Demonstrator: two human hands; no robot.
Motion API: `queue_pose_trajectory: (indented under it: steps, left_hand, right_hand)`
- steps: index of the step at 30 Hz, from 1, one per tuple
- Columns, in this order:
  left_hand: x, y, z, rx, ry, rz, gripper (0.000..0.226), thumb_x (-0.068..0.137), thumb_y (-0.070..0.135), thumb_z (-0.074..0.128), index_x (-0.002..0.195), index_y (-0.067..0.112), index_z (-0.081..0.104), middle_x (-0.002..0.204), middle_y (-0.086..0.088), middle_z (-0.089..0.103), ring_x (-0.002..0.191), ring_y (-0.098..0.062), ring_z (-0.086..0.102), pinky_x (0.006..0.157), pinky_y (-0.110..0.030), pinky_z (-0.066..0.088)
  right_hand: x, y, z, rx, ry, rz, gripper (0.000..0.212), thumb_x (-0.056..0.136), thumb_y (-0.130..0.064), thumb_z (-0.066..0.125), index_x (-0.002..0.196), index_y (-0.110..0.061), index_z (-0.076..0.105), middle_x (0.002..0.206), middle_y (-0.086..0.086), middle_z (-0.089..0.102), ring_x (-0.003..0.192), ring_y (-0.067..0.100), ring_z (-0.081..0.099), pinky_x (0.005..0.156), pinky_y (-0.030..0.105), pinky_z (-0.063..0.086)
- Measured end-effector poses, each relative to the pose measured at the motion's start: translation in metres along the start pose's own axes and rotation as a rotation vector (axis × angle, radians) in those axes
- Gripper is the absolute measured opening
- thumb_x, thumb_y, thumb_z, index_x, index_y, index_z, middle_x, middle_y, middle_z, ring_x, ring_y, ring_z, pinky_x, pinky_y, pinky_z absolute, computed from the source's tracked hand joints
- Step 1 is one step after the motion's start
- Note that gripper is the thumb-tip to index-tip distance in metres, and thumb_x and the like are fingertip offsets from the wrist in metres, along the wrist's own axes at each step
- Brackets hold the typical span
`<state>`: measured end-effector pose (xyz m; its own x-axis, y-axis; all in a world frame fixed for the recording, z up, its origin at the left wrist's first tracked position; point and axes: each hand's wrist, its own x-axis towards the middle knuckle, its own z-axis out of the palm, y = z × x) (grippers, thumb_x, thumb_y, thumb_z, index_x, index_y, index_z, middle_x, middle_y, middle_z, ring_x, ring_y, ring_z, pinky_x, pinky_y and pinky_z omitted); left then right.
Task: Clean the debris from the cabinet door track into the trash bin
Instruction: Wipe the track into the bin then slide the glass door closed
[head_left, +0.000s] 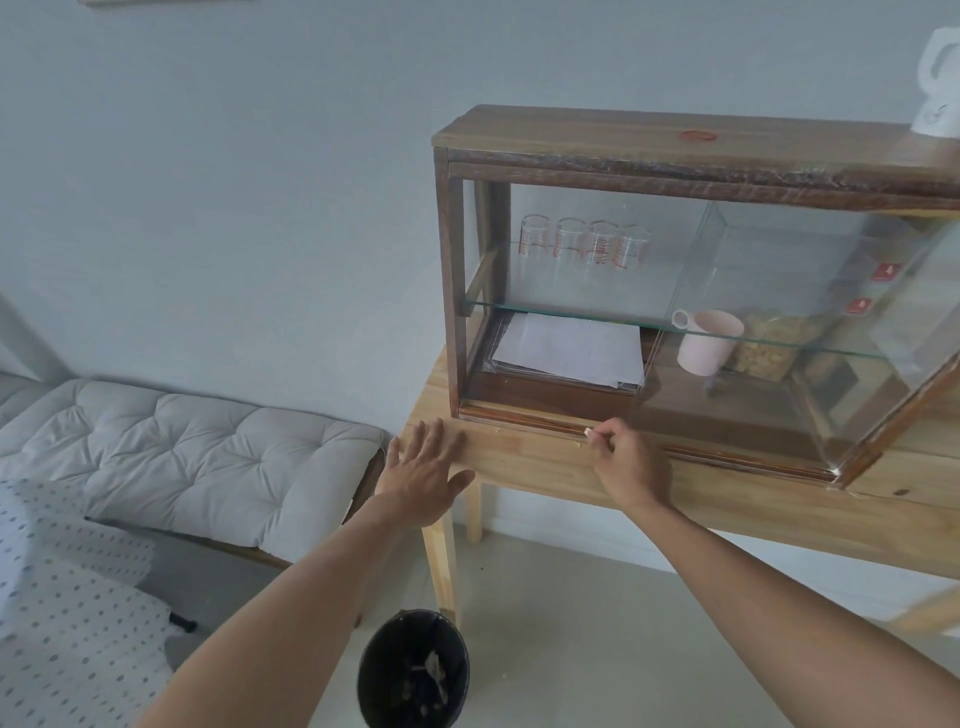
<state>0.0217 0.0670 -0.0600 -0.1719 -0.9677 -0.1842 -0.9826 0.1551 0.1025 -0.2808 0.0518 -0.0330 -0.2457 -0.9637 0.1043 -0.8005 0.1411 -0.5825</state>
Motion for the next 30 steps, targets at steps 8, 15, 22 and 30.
queue_pose_trajectory:
  steps: [8,15,22,30]
  left_hand:
    - [0.013,-0.024,0.000,0.035,-0.010,0.093,0.076,0.106,0.072,0.015,0.168,0.040,-0.015,0.177,-0.004,-0.020,0.162,-0.030,-0.021,0.132,-0.056,-0.002]
    - [0.014,-0.034,0.012,0.051,0.044,0.138,0.078,0.107,0.070,0.024,0.165,0.044,-0.021,0.177,-0.001,-0.023,0.162,-0.028,-0.023,0.132,-0.057,0.001]
    - [0.014,-0.033,0.020,0.041,0.100,0.156,0.080,0.108,0.069,0.027,0.167,0.040,-0.017,0.177,-0.003,-0.022,0.162,-0.030,-0.024,0.131,-0.059,-0.001]
    - [0.013,-0.033,0.022,0.020,0.098,0.140,0.080,0.107,0.068,0.030,0.168,0.040,-0.014,0.178,-0.003,-0.020,0.162,-0.029,-0.024,0.131,-0.059,0.001]
  right_hand:
    - [-0.060,-0.007,0.030,0.217,-0.074,-0.087,0.022,0.102,-0.049,0.064,0.095,-0.030,0.071,0.065,-0.007,0.073,0.064,0.018,0.070,0.063,0.035,0.056]
    - [-0.126,0.009,0.089,0.170,-0.252,-0.229,0.019,0.104,-0.051,0.061,0.099,-0.034,0.068,0.062,-0.009,0.066,0.057,0.012,0.063,0.057,0.035,0.051]
    - [-0.153,0.014,0.161,0.082,-0.465,-0.197,0.025,0.105,-0.049,0.060,0.099,-0.027,0.069,0.069,-0.004,0.074,0.065,0.019,0.069,0.064,0.040,0.056]
    - [-0.148,0.000,0.217,-0.011,-0.645,-0.185,0.030,0.102,-0.049,0.061,0.125,-0.034,0.073,0.106,-0.006,0.083,0.101,0.023,0.077,0.084,0.034,0.057]
